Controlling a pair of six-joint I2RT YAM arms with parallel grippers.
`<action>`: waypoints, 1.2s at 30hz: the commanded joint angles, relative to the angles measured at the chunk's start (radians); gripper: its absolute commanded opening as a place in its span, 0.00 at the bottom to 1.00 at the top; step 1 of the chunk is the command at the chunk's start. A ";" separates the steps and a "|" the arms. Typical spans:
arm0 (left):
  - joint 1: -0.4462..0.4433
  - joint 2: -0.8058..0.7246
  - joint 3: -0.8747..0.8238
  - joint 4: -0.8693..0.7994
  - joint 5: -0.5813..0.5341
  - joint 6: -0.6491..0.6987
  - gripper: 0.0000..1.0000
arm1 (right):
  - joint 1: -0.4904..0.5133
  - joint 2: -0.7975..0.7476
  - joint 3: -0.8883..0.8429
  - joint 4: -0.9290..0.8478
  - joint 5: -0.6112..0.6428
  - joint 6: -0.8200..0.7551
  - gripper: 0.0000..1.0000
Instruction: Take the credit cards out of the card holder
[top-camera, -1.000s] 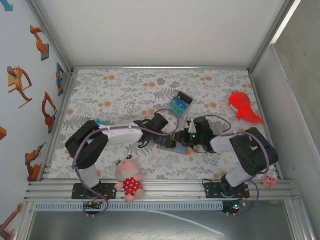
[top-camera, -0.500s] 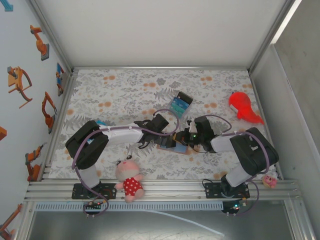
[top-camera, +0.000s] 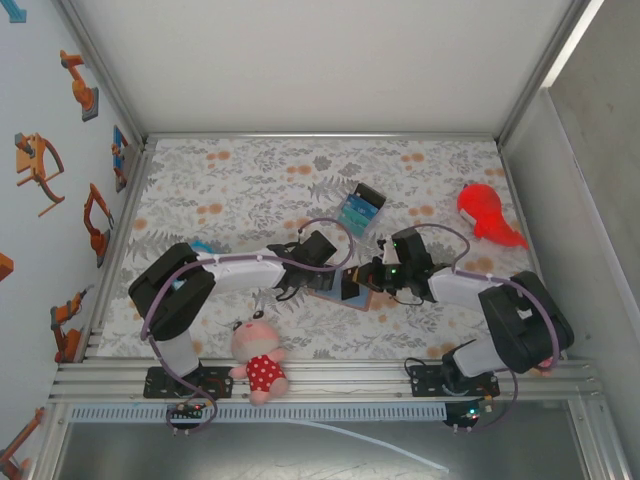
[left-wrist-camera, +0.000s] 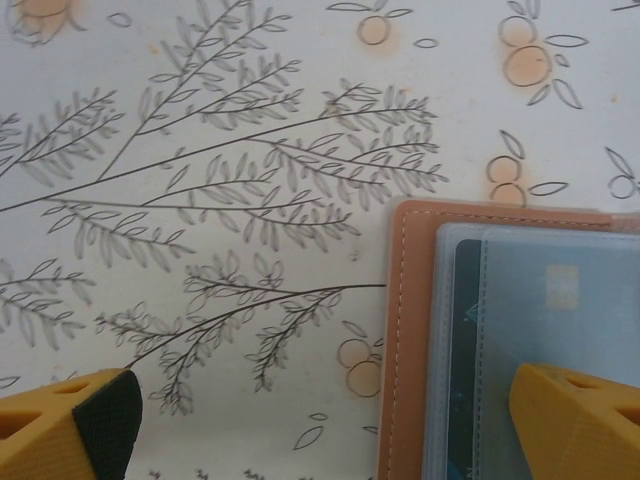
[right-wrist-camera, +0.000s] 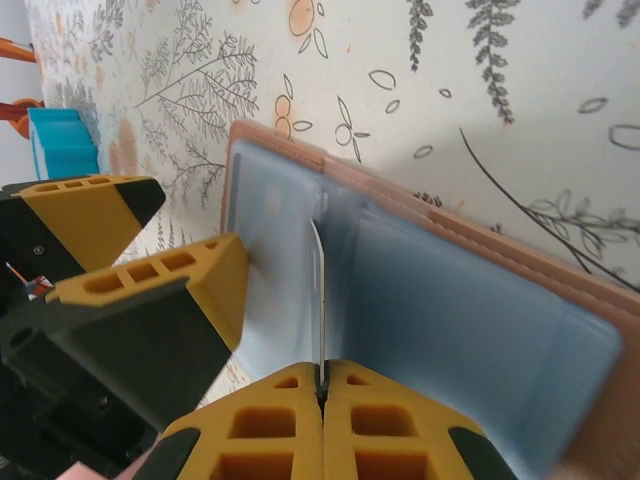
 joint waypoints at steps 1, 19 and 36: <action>0.003 -0.004 -0.039 -0.118 -0.061 -0.041 0.94 | -0.008 -0.055 0.049 -0.155 0.048 -0.084 0.00; 0.002 -0.131 -0.122 -0.040 -0.020 -0.251 0.86 | -0.025 -0.071 0.512 -0.651 0.347 -0.564 0.00; 0.003 -0.263 -0.115 -0.008 -0.071 -0.224 0.97 | -0.047 0.213 0.921 -0.648 0.588 -1.066 0.00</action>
